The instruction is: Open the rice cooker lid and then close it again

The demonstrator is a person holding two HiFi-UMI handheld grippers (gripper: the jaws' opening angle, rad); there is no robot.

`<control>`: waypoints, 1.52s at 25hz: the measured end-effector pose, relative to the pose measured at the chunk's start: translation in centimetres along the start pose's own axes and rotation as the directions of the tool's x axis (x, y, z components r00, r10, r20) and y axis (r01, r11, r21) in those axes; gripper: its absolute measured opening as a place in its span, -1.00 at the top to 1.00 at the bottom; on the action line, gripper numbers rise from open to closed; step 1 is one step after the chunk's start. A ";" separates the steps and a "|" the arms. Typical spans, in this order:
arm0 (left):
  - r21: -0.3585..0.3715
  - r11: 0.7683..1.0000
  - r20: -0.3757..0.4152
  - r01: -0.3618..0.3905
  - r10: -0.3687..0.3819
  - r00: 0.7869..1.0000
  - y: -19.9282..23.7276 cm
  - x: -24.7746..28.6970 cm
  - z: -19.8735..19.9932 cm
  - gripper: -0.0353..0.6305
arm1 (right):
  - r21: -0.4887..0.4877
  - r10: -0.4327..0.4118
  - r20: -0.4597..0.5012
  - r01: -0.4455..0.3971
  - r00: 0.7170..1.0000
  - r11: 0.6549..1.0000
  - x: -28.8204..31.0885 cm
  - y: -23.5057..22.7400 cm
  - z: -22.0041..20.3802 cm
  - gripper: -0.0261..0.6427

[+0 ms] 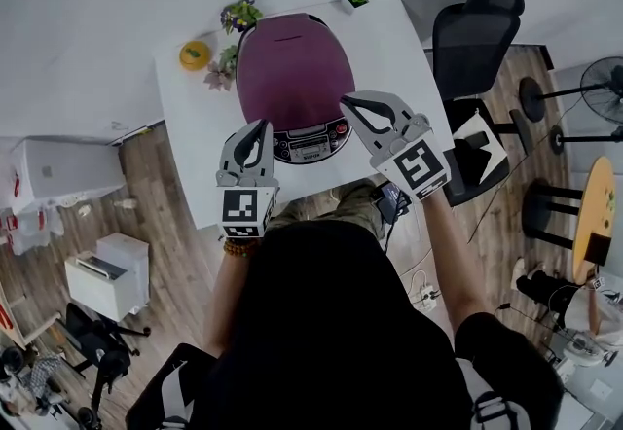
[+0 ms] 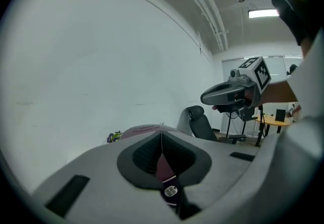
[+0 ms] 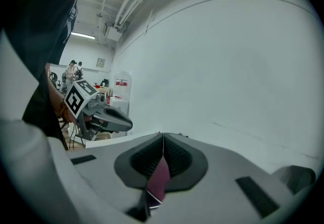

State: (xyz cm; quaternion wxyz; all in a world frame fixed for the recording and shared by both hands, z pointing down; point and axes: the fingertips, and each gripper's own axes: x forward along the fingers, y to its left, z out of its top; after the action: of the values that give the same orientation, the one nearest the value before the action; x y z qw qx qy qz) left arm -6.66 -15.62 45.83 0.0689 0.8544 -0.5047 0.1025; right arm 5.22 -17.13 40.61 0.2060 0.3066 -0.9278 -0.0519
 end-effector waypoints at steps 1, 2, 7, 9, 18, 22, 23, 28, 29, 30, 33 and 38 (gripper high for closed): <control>0.002 1.000 -0.003 0.005 -0.005 1.000 0.0 0.2 -0.1 0.82 | 0.004 0.008 -0.009 -0.008 1.000 1.000 0.2 0.0 -0.3 0.83; 0.004 1.000 -0.003 0.010 -0.010 1.000 -0.1 0.4 -0.1 0.82 | 0.019 0.016 -0.022 -0.015 1.000 1.000 0.5 0.1 -0.6 0.83; -0.006 1.000 0.000 0.000 0.000 1.000 0.5 1.0 -0.2 0.82 | 0.058 0.096 -0.118 -0.090 0.988 0.994 2.4 1.1 -2.5 0.83; -0.008 1.000 -0.004 -0.002 0.001 1.000 0.5 1.1 -0.4 0.82 | 0.052 0.136 -0.143 -0.130 0.980 0.990 3.0 1.8 -3.0 0.83; 0.006 1.000 -0.033 -0.009 0.009 0.999 1.5 2.1 -0.9 0.82 | 0.006 0.241 -0.227 -0.246 0.944 0.969 5.6 4.7 -5.1 0.83; 0.004 1.000 -0.036 -0.012 0.013 0.999 2.1 2.5 -0.8 0.82 | -0.035 0.267 -0.303 -0.291 0.915 0.956 6.2 5.8 -6.6 0.83; 0.002 1.000 -0.036 -0.013 0.013 0.999 2.2 2.6 -0.8 0.82 | -0.041 0.273 -0.317 -0.301 0.908 0.953 6.3 6.1 -6.8 0.83; -0.014 1.000 -0.029 -0.012 0.011 1.000 3.0 3.3 -0.8 0.82 | -0.034 0.304 -0.353 -0.337 0.885 0.941 6.9 7.1 -7.8 0.83; -0.017 1.000 -0.030 -0.010 0.010 0.999 3.0 3.4 -0.8 0.82 | -0.030 0.309 -0.358 -0.342 0.881 0.939 6.9 7.3 -8.0 0.83; -0.018 1.000 -0.033 -0.008 0.008 0.999 2.9 3.3 -0.9 0.82 | -0.025 0.316 -0.360 -0.347 0.878 0.937 6.8 7.5 -8.1 0.83; -0.025 1.000 -0.033 -0.001 0.000 0.999 2.5 3.3 -1.1 0.82 | -0.010 0.332 -0.363 -0.360 0.871 0.933 6.6 8.0 -8.6 0.83; -0.036 0.999 -0.044 0.003 -0.004 0.999 2.2 3.0 -1.6 0.82 | -0.030 0.321 -0.406 -0.364 0.855 0.931 6.8 8.5 -10.0 0.84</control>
State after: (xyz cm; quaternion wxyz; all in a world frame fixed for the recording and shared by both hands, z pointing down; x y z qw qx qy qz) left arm -7.35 -18.82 48.13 0.0959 0.8514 -0.5033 0.1122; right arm -0.26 -14.01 54.02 0.4104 0.1293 -0.9027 -0.0003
